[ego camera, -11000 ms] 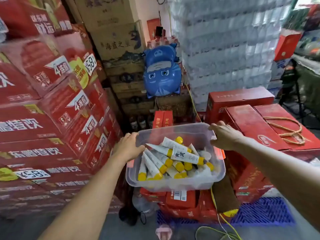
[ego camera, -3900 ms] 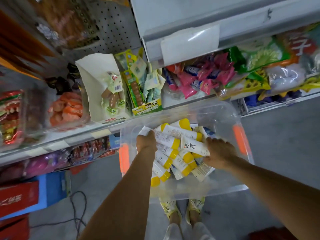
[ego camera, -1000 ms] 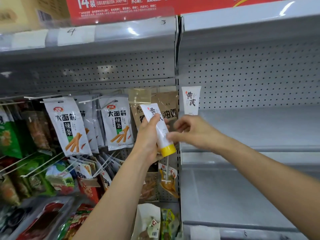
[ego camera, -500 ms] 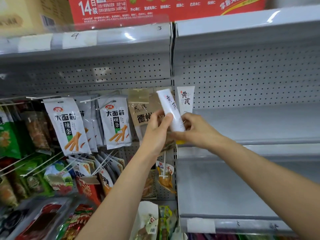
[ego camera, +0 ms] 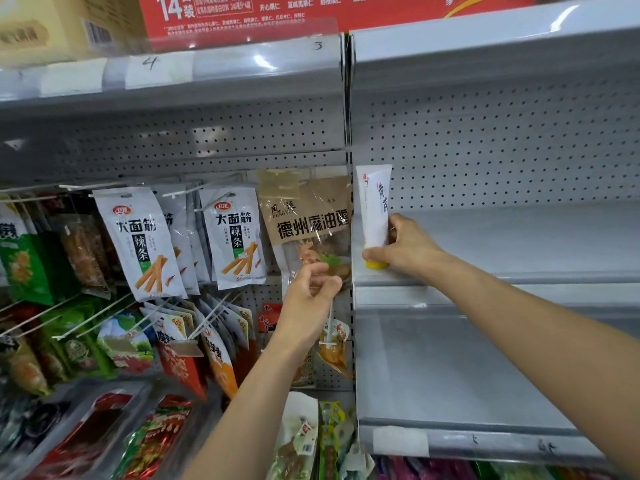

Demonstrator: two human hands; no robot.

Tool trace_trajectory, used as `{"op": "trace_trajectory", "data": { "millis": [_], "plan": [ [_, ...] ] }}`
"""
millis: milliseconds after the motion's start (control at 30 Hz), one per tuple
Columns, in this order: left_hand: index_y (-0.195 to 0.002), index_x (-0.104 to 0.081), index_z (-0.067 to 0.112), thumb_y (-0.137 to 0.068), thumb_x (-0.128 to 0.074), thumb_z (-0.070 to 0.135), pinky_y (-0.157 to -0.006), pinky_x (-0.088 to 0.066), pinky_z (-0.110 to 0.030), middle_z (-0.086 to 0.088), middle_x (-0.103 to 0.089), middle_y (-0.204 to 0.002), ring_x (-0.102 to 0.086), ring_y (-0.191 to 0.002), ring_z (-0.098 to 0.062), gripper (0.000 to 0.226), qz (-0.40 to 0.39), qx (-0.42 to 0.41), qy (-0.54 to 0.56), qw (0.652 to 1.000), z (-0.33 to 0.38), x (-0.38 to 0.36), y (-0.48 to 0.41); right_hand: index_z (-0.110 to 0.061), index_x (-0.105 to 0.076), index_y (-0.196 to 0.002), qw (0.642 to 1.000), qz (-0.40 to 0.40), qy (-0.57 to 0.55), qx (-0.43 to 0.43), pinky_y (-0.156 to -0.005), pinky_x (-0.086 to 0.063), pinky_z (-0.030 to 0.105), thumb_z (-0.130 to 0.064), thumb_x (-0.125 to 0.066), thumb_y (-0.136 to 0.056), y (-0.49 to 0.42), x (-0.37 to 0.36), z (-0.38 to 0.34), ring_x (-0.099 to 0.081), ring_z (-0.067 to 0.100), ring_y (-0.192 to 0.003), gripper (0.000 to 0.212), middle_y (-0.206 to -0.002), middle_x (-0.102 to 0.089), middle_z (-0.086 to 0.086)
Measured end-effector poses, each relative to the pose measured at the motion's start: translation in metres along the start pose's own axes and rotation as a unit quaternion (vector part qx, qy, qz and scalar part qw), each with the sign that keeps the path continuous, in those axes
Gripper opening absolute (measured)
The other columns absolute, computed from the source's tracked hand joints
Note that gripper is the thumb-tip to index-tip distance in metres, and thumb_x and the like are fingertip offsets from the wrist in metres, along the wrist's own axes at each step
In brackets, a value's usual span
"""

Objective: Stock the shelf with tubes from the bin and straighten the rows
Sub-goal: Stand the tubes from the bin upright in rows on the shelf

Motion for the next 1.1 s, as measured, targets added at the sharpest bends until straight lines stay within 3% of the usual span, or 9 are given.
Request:
{"op": "trace_trajectory", "data": {
  "millis": [233,333,433,567,700,800,867,1000,1100],
  "plan": [
    [-0.129,-0.049,0.028,-0.095,-0.056,0.033,-0.1,-0.048,-0.041,0.008,-0.06,-0.114,-0.059,-0.109,-0.014,0.035,0.016,0.011,-0.027,0.999,-0.006,-0.003,0.005,-0.011,-0.049,-0.123,1.0,-0.011,0.011,0.003,-0.08,-0.042,0.026,-0.018,-0.079,-0.075,0.002,-0.002,-0.001,-0.056,0.018,-0.099,0.057,-0.112,-0.058,0.001],
    [-0.128,-0.049,0.027,-0.095,-0.056,0.031,-0.096,-0.049,-0.033,0.01,-0.06,-0.112,-0.059,-0.108,-0.012,0.034,0.023,0.012,-0.036,0.999,-0.006,-0.005,0.01,-0.01,-0.045,-0.128,1.0,-0.024,0.01,-0.009,-0.084,-0.044,0.029,-0.022,-0.079,-0.076,0.005,-0.001,0.0,-0.055,0.018,-0.103,0.063,-0.115,-0.057,0.0],
    [-0.122,-0.052,0.028,-0.096,-0.056,0.028,-0.08,-0.046,-0.018,0.014,-0.059,-0.107,-0.057,-0.101,-0.002,0.026,0.025,0.0,-0.054,0.998,-0.003,-0.004,0.02,-0.01,-0.038,-0.135,1.0,-0.004,0.017,-0.017,-0.098,-0.044,0.039,-0.033,-0.077,-0.078,0.018,0.01,0.002,-0.051,0.025,-0.119,0.073,-0.127,-0.052,0.005],
    [-0.118,-0.061,0.021,-0.096,-0.057,0.024,-0.077,-0.047,-0.016,0.012,-0.065,-0.105,-0.06,-0.096,-0.001,0.022,0.062,-0.015,-0.078,0.995,-0.011,-0.002,0.04,-0.016,-0.049,-0.125,0.979,0.112,0.109,0.135,-0.095,-0.039,0.04,-0.026,-0.062,-0.086,0.068,0.03,-0.014,-0.049,0.024,-0.116,0.043,-0.124,-0.056,0.002],
    [-0.108,-0.067,0.019,-0.095,-0.057,0.017,-0.074,-0.048,-0.019,0.007,-0.068,-0.096,-0.063,-0.084,-0.004,0.016,0.098,0.0,-0.065,0.993,-0.032,-0.01,0.066,-0.018,-0.059,-0.113,0.951,0.113,0.146,0.25,-0.083,-0.031,0.035,-0.021,-0.055,-0.083,0.122,0.016,-0.003,-0.053,0.022,-0.103,0.03,-0.11,-0.061,-0.001],
    [-0.107,-0.067,0.019,-0.095,-0.058,0.019,-0.083,-0.052,-0.028,0.006,-0.07,-0.098,-0.066,-0.092,-0.012,0.015,0.099,0.037,-0.063,0.992,-0.062,-0.023,0.087,-0.019,-0.061,-0.109,0.946,0.069,0.161,0.272,-0.076,-0.026,0.031,-0.022,-0.054,-0.084,0.15,-0.009,0.019,-0.054,0.021,-0.099,0.026,-0.104,-0.062,-0.002],
    [-0.106,-0.067,0.019,-0.095,-0.057,0.019,-0.081,-0.051,-0.028,0.006,-0.069,-0.096,-0.065,-0.091,-0.013,0.014,0.097,0.071,-0.066,0.991,-0.088,-0.029,0.099,-0.02,-0.06,-0.11,0.953,0.014,0.166,0.252,-0.075,-0.024,0.029,-0.023,-0.056,-0.085,0.164,-0.033,0.041,-0.055,0.02,-0.1,0.025,-0.105,-0.062,-0.002],
    [-0.09,-0.064,0.032,-0.093,-0.059,0.021,-0.071,-0.051,-0.03,0.003,-0.068,-0.089,-0.064,-0.08,-0.014,0.013,0.069,0.161,-0.055,0.983,-0.164,-0.041,0.134,-0.022,-0.06,-0.11,0.957,-0.133,0.201,0.163,-0.084,-0.042,0.038,-0.026,-0.06,-0.087,0.189,-0.1,0.114,-0.058,0.023,-0.101,0.024,-0.109,-0.063,-0.001],
    [-0.086,-0.063,0.025,-0.096,-0.055,0.011,-0.059,-0.044,-0.02,-0.005,-0.065,-0.089,-0.06,-0.076,-0.019,0.019,0.049,0.271,-0.012,0.961,-0.247,-0.047,0.176,-0.021,-0.061,-0.108,0.947,-0.252,0.193,0.054,-0.081,-0.048,0.035,-0.028,-0.061,-0.086,0.223,-0.151,0.183,-0.061,0.023,-0.1,0.024,-0.109,-0.064,0.0]
  ]
}}
Point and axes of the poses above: each hand's wrist, its own y-axis away from the middle knuckle, its own x-axis out of the back of the hand, z = x × y, the point moved 9 cm from there along -y, towards the middle knuckle
